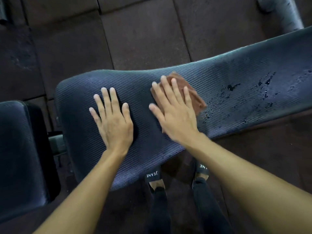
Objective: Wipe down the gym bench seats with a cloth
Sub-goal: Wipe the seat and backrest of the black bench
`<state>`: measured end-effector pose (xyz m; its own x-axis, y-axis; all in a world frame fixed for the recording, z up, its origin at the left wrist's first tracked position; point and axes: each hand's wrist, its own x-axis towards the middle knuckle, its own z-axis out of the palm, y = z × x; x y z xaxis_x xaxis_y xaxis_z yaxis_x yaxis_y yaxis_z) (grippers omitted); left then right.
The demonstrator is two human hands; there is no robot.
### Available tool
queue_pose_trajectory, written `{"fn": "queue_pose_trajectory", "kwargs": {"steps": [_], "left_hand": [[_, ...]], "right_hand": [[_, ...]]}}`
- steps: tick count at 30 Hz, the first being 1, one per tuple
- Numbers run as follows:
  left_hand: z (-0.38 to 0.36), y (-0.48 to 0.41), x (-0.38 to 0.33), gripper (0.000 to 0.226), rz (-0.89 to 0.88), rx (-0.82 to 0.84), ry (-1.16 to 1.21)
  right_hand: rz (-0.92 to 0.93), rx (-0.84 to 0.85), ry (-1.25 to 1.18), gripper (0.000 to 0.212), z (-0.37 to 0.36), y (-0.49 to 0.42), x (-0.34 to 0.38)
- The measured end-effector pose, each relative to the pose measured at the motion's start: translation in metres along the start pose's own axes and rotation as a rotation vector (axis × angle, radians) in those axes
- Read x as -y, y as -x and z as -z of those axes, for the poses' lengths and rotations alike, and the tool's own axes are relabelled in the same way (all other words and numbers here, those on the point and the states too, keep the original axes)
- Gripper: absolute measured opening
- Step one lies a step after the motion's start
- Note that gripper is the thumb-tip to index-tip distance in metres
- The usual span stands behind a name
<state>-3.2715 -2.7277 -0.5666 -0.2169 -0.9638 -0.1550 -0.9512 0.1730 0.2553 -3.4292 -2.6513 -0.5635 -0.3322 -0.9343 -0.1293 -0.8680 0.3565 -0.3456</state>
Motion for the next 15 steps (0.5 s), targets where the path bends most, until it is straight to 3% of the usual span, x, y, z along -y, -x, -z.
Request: {"fn": "queue_pose_trajectory", "kwargs": {"steps": [2, 5, 8, 10, 12, 15], "left_hand": [[-0.005, 0.001, 0.001, 0.059, -0.02, -0.015, -0.059], [-0.009, 0.003, 0.001, 0.059, -0.012, -0.032, -0.106], [-0.012, 0.002, 0.003, 0.059, -0.015, -0.044, -0.136], [-0.012, 0.003, 0.001, 0.059, -0.016, -0.046, -0.15], [-0.013, 0.003, 0.001, 0.059, -0.02, -0.051, -0.162], [-0.012, 0.002, 0.002, 0.059, -0.016, -0.05, -0.156]], "right_hand": [[-0.074, -0.028, 0.019, 0.058, 0.002, -0.037, -0.013], [-0.348, -0.116, 0.049, 0.057, 0.02, -0.069, -0.064], [-0.647, -0.219, -0.031, 0.056, 0.03, -0.037, -0.097], [-0.745, -0.272, -0.044, 0.055, 0.019, 0.007, -0.078], [-0.69, -0.227, -0.045, 0.055, -0.003, 0.053, -0.028], [-0.403, -0.098, -0.07, 0.052, -0.031, 0.105, 0.039]]}}
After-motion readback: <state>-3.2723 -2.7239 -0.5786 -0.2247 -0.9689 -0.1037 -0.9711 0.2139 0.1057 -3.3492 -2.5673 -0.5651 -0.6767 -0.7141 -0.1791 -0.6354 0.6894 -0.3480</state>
